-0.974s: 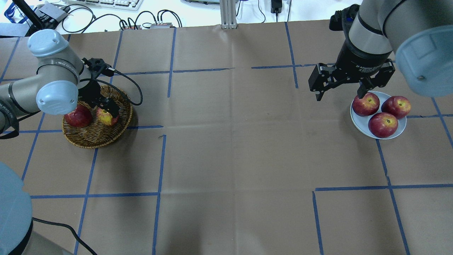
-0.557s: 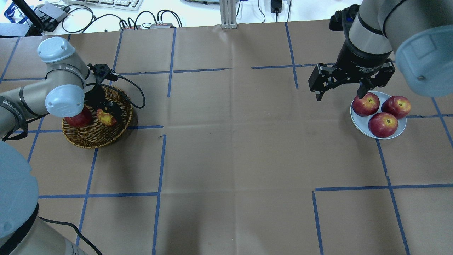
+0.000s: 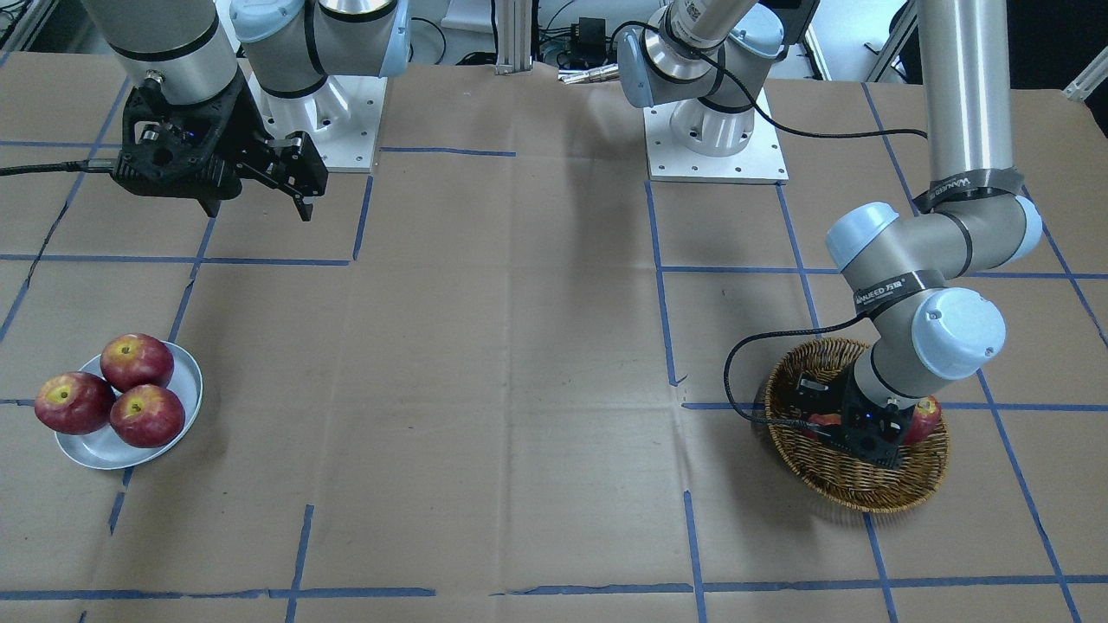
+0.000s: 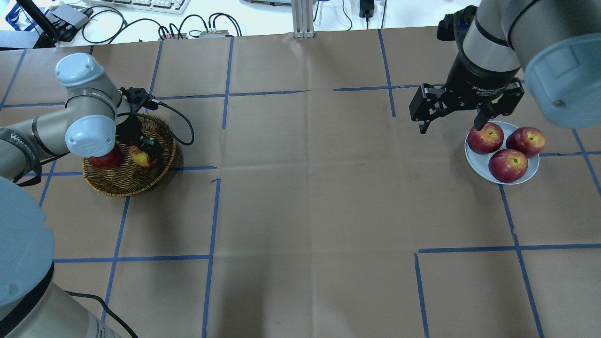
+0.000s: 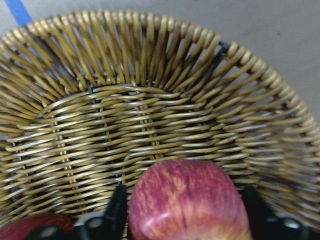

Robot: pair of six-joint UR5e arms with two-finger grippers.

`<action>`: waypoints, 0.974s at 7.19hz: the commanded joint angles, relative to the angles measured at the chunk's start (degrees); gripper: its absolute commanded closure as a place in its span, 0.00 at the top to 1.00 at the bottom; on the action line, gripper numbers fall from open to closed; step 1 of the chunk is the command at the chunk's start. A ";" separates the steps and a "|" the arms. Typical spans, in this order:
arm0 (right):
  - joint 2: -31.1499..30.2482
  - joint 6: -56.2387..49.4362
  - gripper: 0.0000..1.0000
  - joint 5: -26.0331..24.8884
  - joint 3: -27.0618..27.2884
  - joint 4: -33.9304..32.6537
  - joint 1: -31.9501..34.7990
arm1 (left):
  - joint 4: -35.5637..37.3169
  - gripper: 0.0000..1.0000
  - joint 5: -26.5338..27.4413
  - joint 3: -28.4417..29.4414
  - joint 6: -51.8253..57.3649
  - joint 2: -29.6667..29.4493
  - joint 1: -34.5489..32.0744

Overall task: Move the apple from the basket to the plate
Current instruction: 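Lower the left gripper and close it on the yellow-red apple, then lift the apple with the left gripper and carry it toward the table center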

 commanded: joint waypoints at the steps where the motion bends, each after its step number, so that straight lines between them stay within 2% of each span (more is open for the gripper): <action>1: 0.00 0.00 1.00 -0.02 0.00 0.04 0.00 | -0.27 0.39 0.06 0.72 -0.85 1.55 -1.04; 2: 0.00 0.00 1.00 -0.02 0.00 0.04 0.00 | -1.58 0.39 -0.12 2.81 -5.81 2.61 -2.19; 5: 0.00 0.00 1.00 -0.02 0.00 0.04 0.00 | -12.01 0.40 -0.12 11.68 -23.63 3.68 -16.83; 6: 0.00 0.00 1.00 0.07 0.00 0.04 0.00 | -12.40 0.40 -0.64 12.58 -28.84 3.06 -22.18; 7: 0.00 0.00 1.00 0.07 0.00 -0.05 0.00 | -11.88 0.40 -0.65 13.55 -38.55 2.10 -27.37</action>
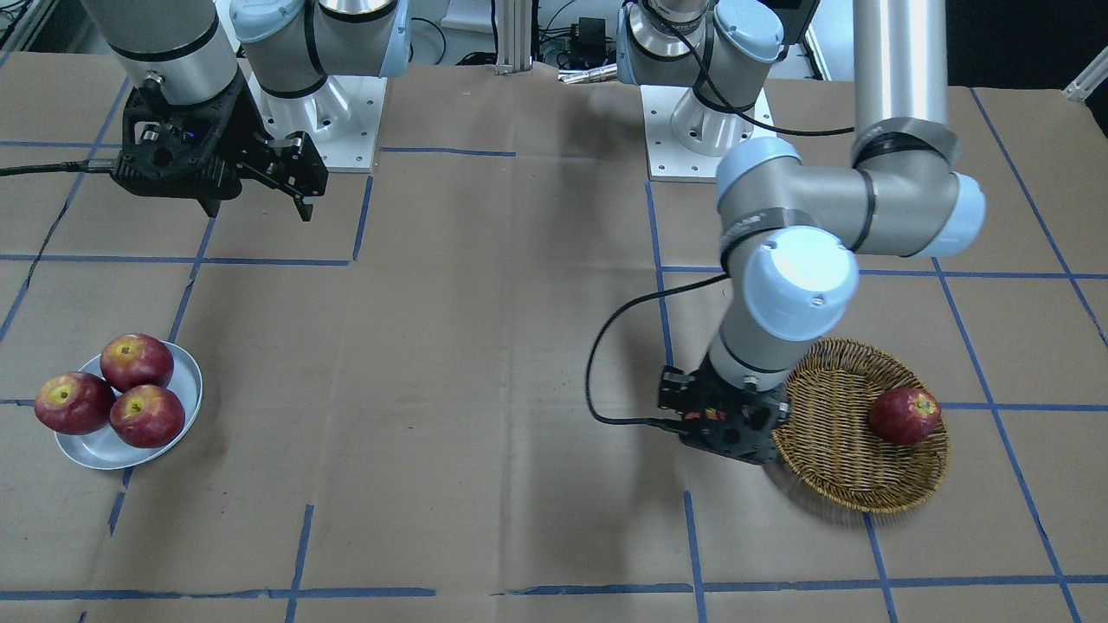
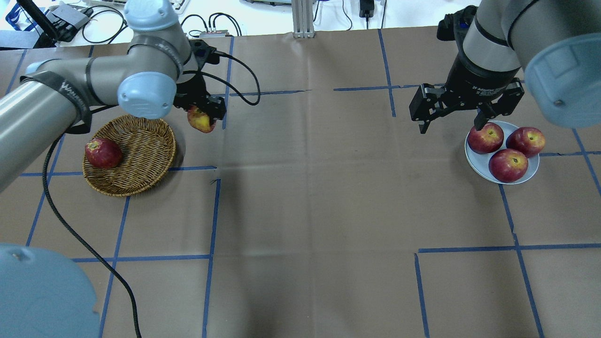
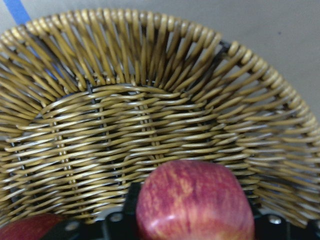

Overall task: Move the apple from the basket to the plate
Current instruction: 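Lift the apple with the left gripper and carry it toward the table center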

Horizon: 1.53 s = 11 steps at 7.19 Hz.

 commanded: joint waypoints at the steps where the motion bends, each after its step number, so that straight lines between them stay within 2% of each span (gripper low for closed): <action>1: 0.00 0.00 1.00 0.02 0.00 -0.07 0.00 | 2.29 0.40 -0.18 2.67 -16.44 -3.85 -11.01; 3: 0.00 0.00 1.00 0.02 0.00 -0.07 0.00 | 7.91 0.43 -1.40 3.65 -24.89 -9.66 -17.53; 4: 0.00 0.00 1.00 0.02 0.00 -0.07 0.00 | 8.81 0.43 -1.15 2.43 -26.25 -10.38 -18.78; 9: 0.00 0.00 1.00 0.02 0.00 -0.07 0.00 | 9.52 0.43 -1.32 1.01 -26.70 -11.62 -19.32; 10: 0.00 0.00 1.00 0.02 0.00 -0.07 0.00 | 9.52 0.48 -1.23 1.01 -26.70 -11.62 -19.32; 11: 0.00 0.00 1.00 0.02 0.00 -0.07 0.00 | 9.52 0.62 -1.23 1.10 -26.79 -11.62 -19.32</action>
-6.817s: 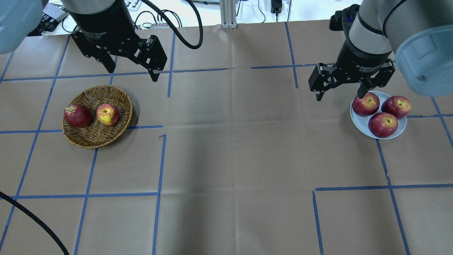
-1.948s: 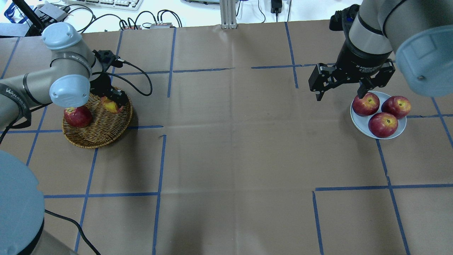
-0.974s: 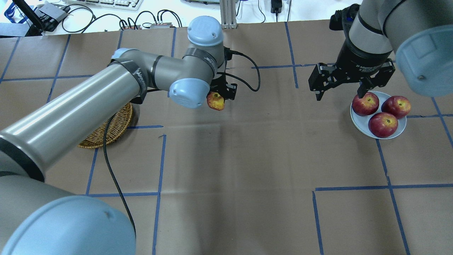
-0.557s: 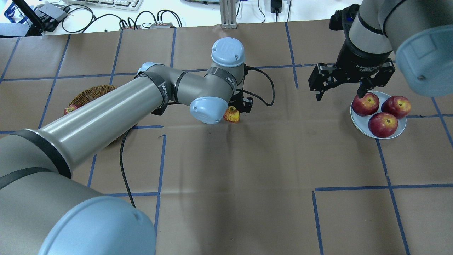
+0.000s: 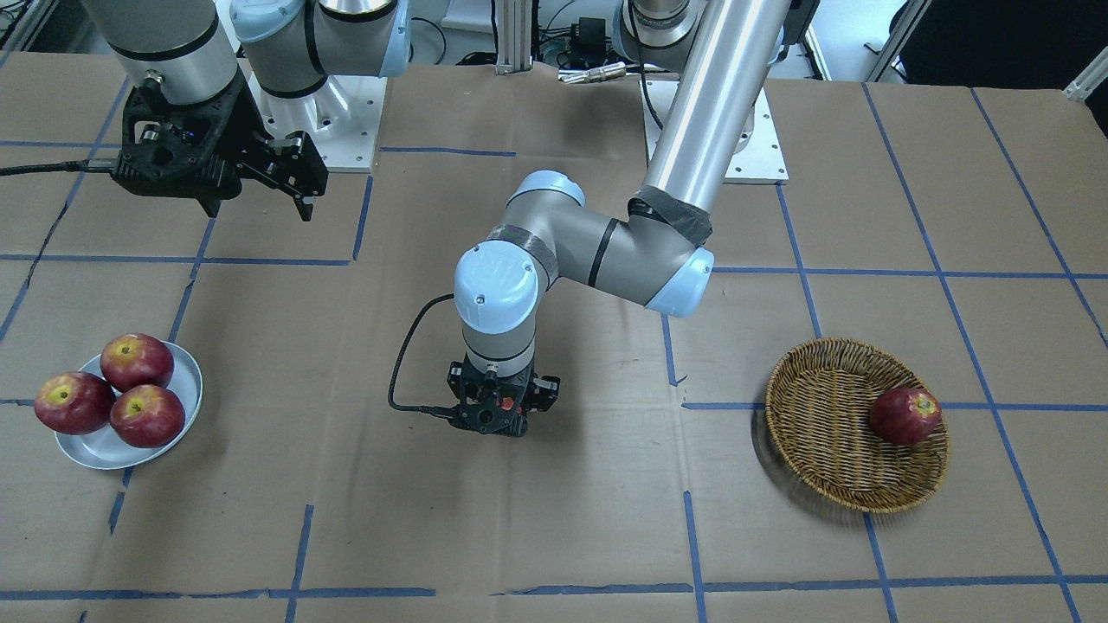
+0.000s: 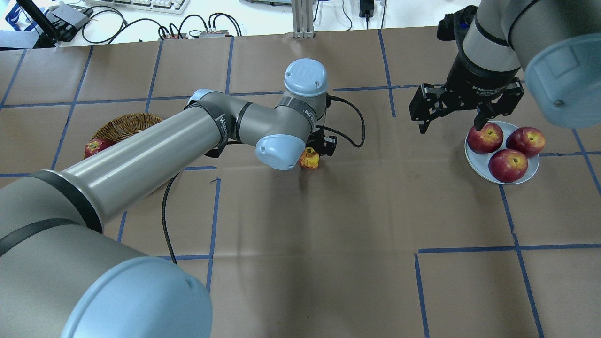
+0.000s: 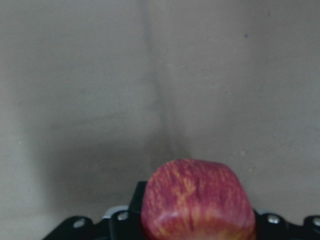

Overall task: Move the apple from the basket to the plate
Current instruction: 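Lift the apple with the left gripper and carry it toward the table center, then open the left gripper to set the apple on the table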

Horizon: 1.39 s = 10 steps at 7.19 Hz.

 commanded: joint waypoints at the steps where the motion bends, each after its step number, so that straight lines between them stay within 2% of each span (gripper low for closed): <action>1: 0.00 0.00 1.00 0.00 0.00 0.00 0.00 | 0.01 0.80 -0.05 -0.04 -0.16 -0.02 -0.01; 2: 0.00 0.00 1.00 0.00 0.00 0.00 0.00 | 0.01 0.98 -0.13 -0.05 -0.33 0.07 -0.10; 5: 0.00 0.00 1.00 0.00 0.00 0.00 0.00 | -1.22 0.99 -0.05 0.13 -0.42 3.13 -0.19; 6: 0.00 0.00 1.00 0.00 0.00 0.00 0.00 | -4.27 0.99 0.04 0.74 0.36 5.84 0.42; 8: -0.09 0.09 1.00 0.00 0.00 0.00 0.00 | -13.75 0.99 0.04 1.45 3.68 13.91 2.44; 10: 0.87 0.88 1.00 0.09 -0.35 -1.31 0.18 | -25.09 0.99 -0.05 0.14 10.69 25.15 7.78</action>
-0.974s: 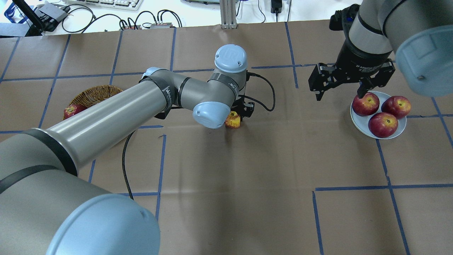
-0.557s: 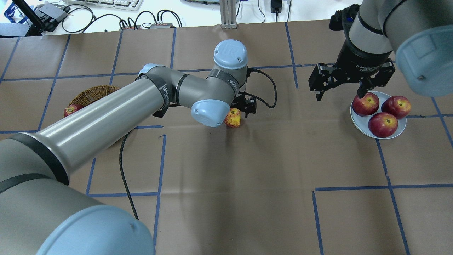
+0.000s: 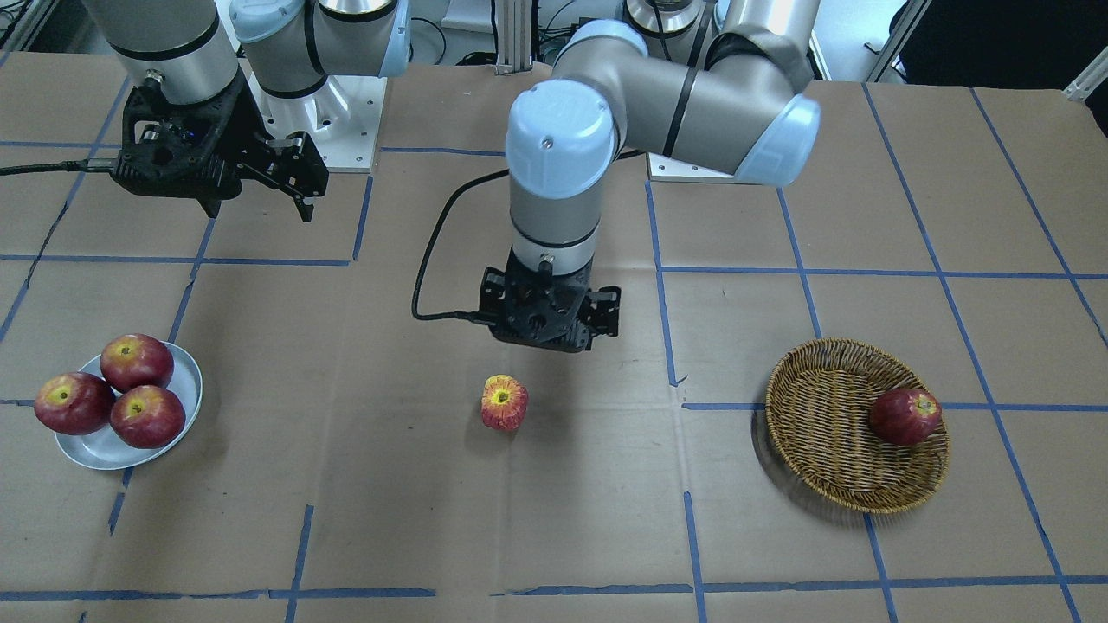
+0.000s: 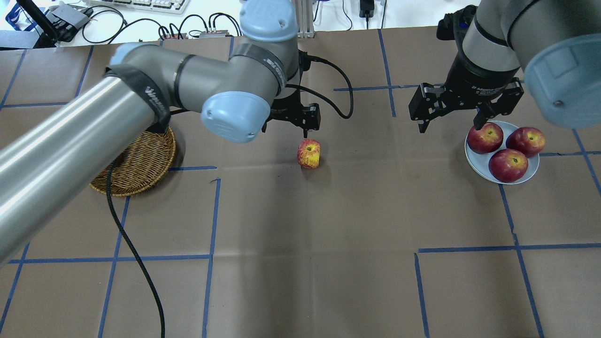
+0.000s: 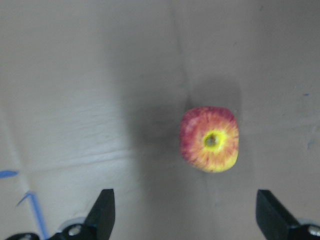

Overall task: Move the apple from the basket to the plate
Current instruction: 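Open the left gripper to set the apple on the table, then move the right gripper to the apple while the left gripper withdraws over the basket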

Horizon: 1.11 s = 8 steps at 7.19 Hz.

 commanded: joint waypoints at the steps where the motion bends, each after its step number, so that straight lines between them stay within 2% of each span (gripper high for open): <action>1: 2.50 1.34 1.00 0.03 -0.70 -3.91 1.11 | -10.30 0.99 -0.16 -1.44 6.66 10.76 5.85; 3: 7.41 9.39 1.00 0.56 -1.40 -10.67 8.10 | -17.78 0.99 -0.25 -0.31 6.94 17.89 9.20; 4: 11.09 14.65 1.00 0.56 -2.97 -12.79 11.54 | -17.81 0.99 -0.34 -1.43 6.77 19.92 9.39; 6: 19.95 21.89 1.00 -0.05 -7.10 -19.19 18.48 | -17.47 0.99 -0.34 -1.18 6.16 21.09 9.74; 8: 26.92 25.32 1.00 -0.23 -7.38 -26.41 21.50 | -18.25 0.99 -0.17 -1.53 6.41 20.39 12.45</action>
